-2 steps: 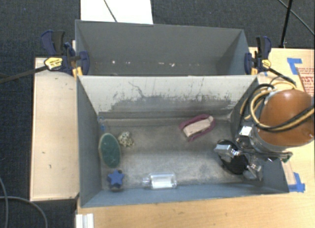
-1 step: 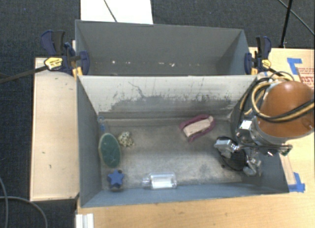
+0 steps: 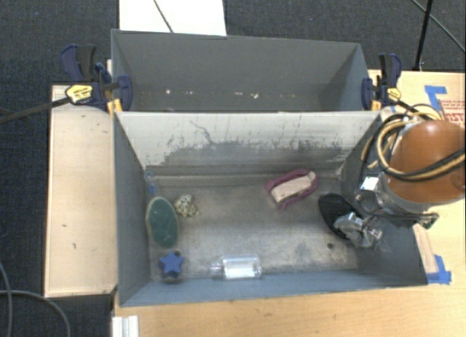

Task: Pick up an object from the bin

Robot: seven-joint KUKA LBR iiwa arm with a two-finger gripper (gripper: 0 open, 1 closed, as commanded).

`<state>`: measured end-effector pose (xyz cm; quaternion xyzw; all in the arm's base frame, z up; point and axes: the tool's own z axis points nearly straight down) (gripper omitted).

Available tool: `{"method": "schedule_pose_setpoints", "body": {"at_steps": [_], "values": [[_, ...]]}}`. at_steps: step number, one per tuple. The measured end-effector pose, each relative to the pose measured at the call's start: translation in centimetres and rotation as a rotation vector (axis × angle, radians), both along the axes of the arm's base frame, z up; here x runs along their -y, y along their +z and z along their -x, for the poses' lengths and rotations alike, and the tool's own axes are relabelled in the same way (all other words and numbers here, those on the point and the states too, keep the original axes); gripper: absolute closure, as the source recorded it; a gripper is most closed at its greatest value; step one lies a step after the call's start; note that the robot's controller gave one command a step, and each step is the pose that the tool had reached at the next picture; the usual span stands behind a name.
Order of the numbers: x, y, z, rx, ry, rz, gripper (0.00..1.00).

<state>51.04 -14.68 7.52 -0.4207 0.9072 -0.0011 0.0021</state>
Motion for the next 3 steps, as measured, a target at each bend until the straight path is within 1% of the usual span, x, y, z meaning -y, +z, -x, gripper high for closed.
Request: {"method": "schedule_pose_setpoints", "body": {"at_steps": [1,2,3], "values": [[-0.5,-0.4,0.0,0.0,0.002,-0.009,0.0],[-3.8,6.6,-6.8,0.008,-0.119,-0.002,0.0],[-2.8,-0.2,-6.2,-0.003,-0.126,-0.004,0.0]]}}
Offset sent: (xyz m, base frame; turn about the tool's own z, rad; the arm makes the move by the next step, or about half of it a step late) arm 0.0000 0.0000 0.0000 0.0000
